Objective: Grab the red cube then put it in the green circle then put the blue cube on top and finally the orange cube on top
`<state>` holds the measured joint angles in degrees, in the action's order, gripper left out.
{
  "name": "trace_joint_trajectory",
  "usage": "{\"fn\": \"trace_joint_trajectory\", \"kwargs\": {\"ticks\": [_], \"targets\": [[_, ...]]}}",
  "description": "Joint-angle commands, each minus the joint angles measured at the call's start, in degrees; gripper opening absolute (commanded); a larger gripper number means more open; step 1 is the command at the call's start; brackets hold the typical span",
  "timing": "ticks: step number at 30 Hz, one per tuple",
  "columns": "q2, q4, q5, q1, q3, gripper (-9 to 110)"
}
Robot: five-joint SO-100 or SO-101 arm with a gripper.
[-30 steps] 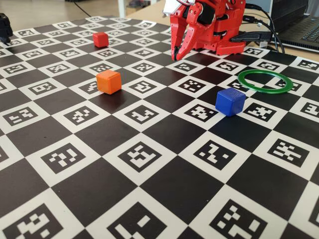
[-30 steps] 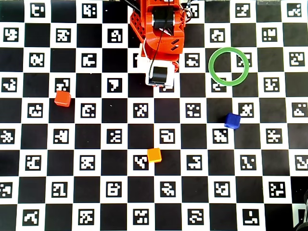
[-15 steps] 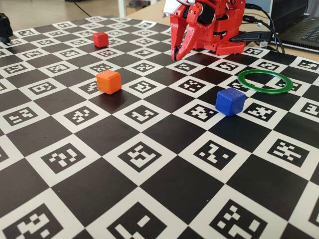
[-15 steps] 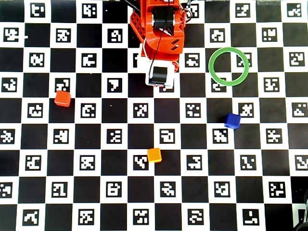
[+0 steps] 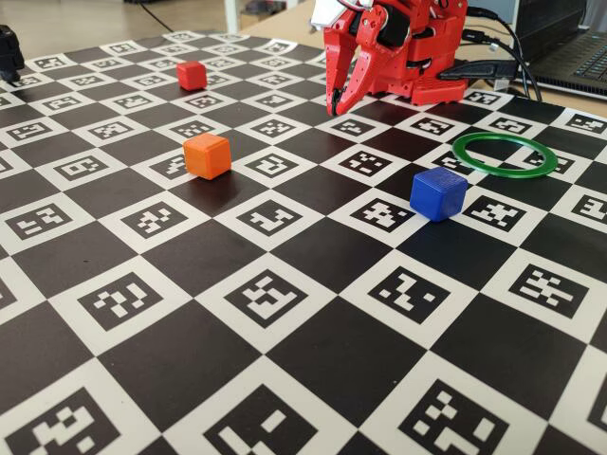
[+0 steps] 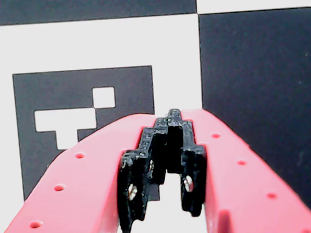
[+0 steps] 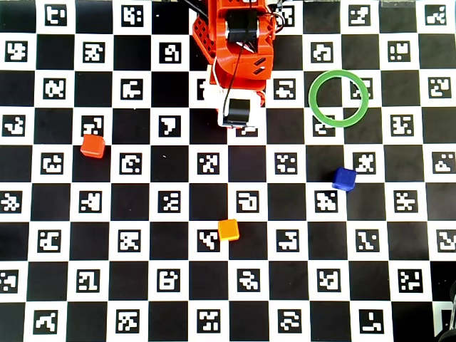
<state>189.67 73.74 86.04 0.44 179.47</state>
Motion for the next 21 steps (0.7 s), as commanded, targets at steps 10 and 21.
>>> {"fn": "trace_joint_trajectory", "kwargs": {"ticks": [10, 21], "targets": [[-11.34, -3.87, -25.49, -0.62, -15.56, -5], [-41.84, 2.55, -43.95, 1.93, -47.37, -5]]}}
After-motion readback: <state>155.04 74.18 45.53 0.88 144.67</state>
